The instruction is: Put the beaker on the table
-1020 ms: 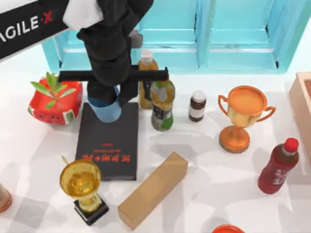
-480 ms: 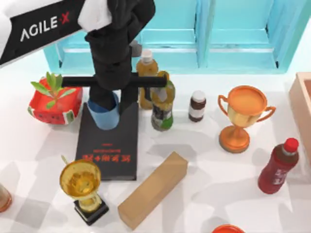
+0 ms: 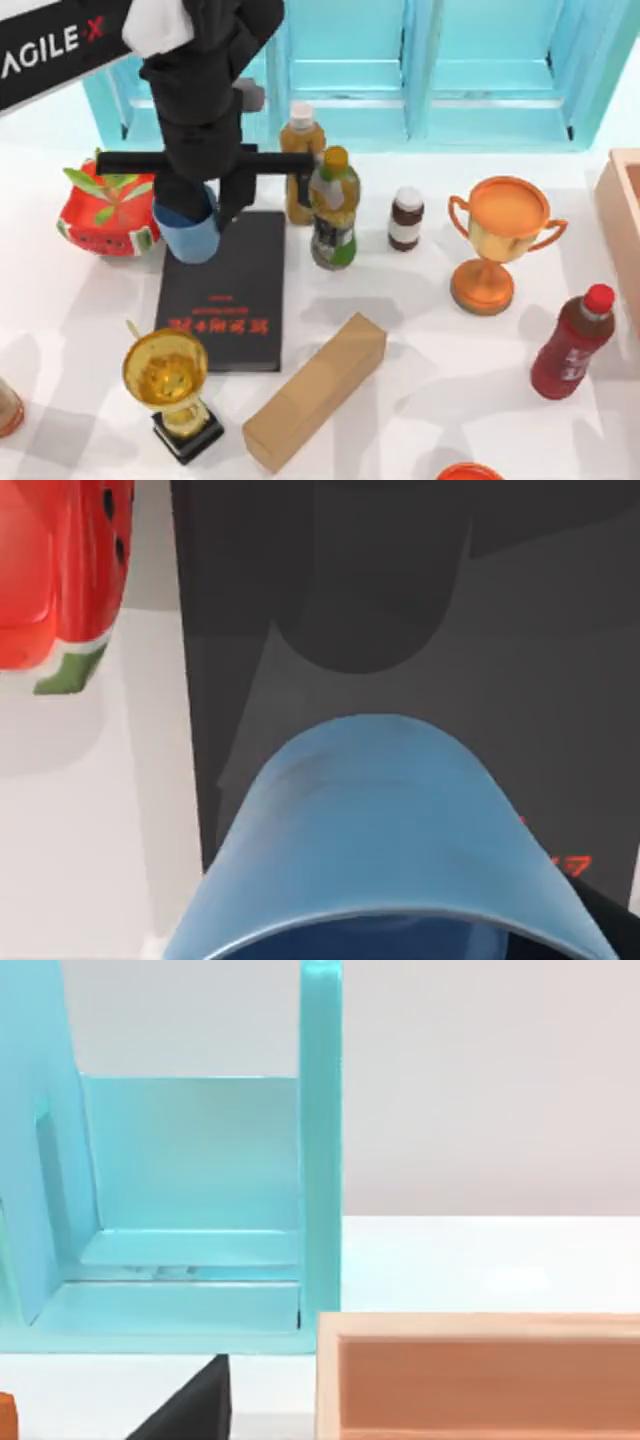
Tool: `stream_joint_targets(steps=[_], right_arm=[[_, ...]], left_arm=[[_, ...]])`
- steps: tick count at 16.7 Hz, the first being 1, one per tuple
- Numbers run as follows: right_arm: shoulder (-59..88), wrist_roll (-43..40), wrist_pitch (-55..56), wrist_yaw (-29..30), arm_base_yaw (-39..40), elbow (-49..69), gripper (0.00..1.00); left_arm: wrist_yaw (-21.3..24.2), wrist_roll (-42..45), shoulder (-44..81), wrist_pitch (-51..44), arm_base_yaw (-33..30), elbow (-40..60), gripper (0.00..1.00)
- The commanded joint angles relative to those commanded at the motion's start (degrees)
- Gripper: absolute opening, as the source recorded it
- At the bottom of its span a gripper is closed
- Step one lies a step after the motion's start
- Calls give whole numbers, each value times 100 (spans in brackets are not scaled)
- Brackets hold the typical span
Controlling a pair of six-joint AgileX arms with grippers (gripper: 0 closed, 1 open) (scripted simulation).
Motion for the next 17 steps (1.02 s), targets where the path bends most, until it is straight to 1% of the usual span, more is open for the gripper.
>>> stream_joint_targets(steps=[11,14,17], right_arm=[[0,0,0,0,0,0,100],[0,0,0,0,0,0,100],[0,0,0,0,0,0,100]], left_arm=[[-100,1386,-1174,-88,1405,-1134,0],[-145,1877,-1557,-112,1903,-1479,0],[-159,2028,-1711,-122,2054,-1617,0]])
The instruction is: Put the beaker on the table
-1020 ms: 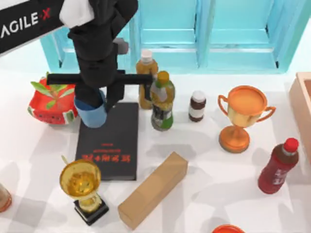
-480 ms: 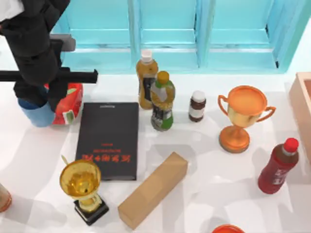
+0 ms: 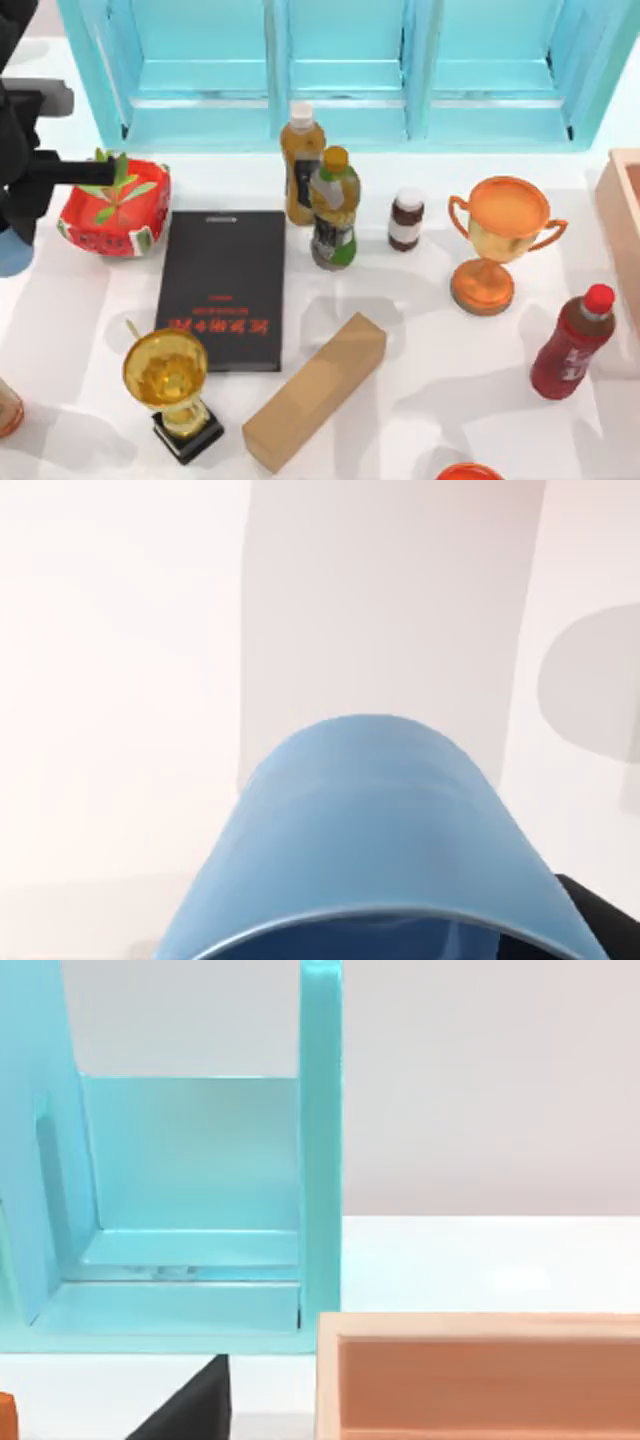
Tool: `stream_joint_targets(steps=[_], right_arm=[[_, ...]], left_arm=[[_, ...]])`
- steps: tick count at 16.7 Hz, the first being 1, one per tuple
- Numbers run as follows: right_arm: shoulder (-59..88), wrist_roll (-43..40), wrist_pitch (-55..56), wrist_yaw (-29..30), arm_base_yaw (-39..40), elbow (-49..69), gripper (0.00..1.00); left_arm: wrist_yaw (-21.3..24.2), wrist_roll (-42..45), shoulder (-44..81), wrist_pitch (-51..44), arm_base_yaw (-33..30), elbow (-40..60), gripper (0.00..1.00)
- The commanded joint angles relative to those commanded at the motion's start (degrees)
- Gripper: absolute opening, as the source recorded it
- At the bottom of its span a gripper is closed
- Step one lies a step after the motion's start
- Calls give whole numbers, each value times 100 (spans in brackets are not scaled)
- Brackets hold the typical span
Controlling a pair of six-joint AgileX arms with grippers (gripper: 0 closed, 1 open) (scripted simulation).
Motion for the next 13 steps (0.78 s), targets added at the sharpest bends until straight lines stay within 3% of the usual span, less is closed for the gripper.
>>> stream_joint_targets(steps=[5,13], right_arm=[[0,0,0,0,0,0,100],[0,0,0,0,0,0,100]], left_arm=[[-8,22,34,83,-11,-66,0],[2,138,159,977,133,-799,0]])
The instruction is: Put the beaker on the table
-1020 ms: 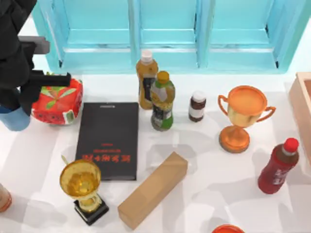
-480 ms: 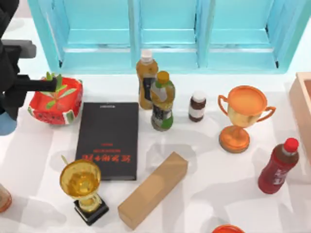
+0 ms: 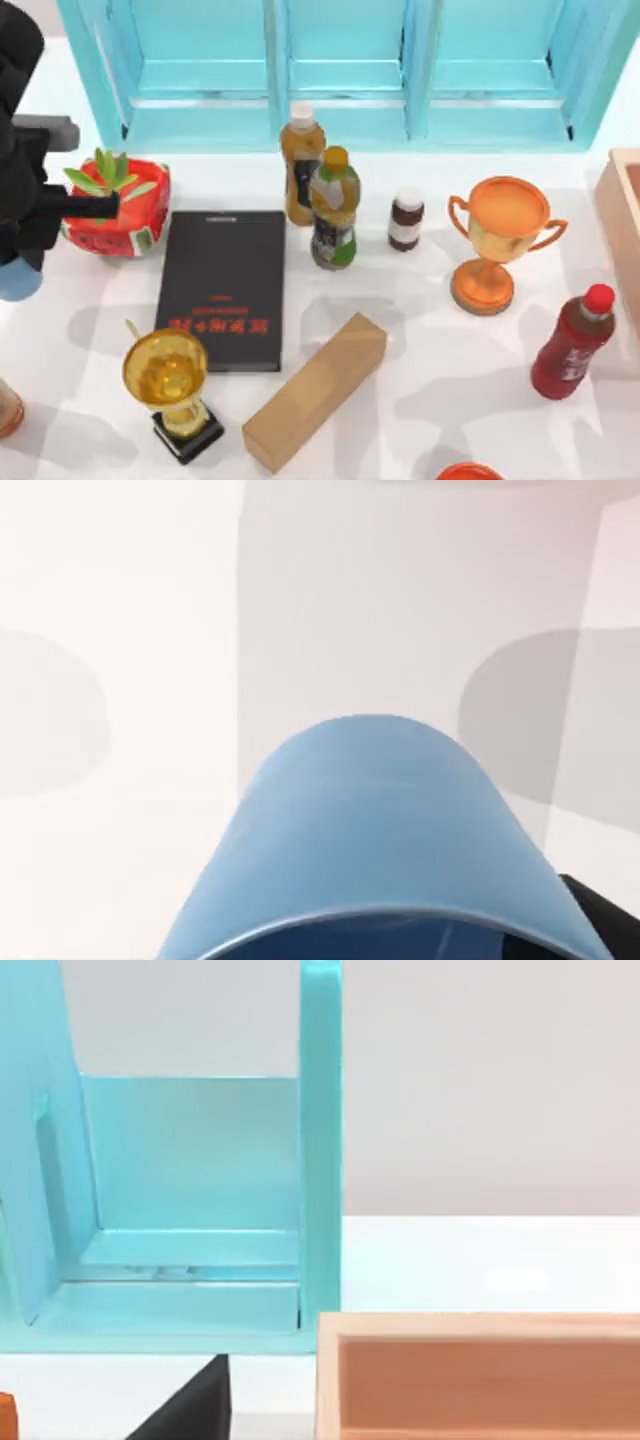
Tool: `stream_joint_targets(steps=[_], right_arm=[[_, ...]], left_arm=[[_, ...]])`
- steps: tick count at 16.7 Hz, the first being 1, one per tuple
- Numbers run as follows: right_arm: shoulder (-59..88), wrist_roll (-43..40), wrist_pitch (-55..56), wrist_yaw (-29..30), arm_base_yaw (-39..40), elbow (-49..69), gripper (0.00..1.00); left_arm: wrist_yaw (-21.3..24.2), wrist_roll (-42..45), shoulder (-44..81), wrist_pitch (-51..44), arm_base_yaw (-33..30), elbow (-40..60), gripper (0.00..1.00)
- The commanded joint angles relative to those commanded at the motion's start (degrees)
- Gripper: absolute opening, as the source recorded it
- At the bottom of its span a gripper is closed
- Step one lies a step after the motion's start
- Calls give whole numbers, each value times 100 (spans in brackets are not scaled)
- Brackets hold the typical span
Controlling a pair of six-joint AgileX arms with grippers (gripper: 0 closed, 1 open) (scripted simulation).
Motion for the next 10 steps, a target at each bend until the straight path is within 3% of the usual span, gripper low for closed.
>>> stream_joint_targets(steps=[8,10], right_arm=[[0,0,0,0,0,0,100],[0,0,0,0,0,0,100]], left_arm=[[1,68,92,458,69,-377,0],[1,68,92,458,69,-377,15]])
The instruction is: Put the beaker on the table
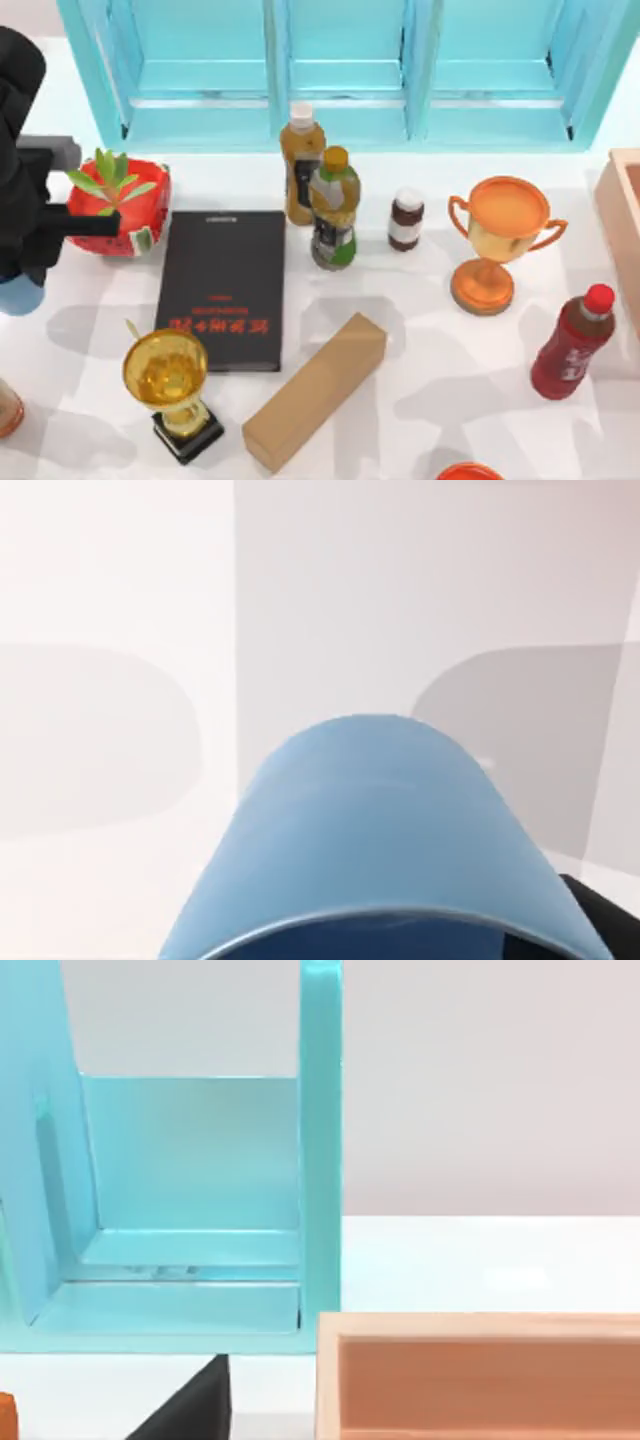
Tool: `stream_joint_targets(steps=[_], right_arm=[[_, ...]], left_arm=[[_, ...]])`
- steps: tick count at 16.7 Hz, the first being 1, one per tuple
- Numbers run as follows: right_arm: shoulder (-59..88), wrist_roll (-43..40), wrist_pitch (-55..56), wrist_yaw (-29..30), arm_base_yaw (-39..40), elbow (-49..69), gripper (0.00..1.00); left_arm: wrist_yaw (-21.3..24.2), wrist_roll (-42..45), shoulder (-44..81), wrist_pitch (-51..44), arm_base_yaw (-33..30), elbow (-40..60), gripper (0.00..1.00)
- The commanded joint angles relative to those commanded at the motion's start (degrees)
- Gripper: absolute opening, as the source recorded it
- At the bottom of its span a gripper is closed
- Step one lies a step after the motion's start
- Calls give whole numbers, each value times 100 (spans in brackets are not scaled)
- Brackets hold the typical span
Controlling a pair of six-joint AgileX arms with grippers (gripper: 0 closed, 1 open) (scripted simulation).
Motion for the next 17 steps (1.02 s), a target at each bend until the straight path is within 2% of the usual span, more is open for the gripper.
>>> stream_joint_targets(steps=[11,17], right_arm=[[0,0,0,0,0,0,100],[0,0,0,0,0,0,100]], left_arm=[[0,0,0,0,0,0,98],[0,0,0,0,0,0,100]])
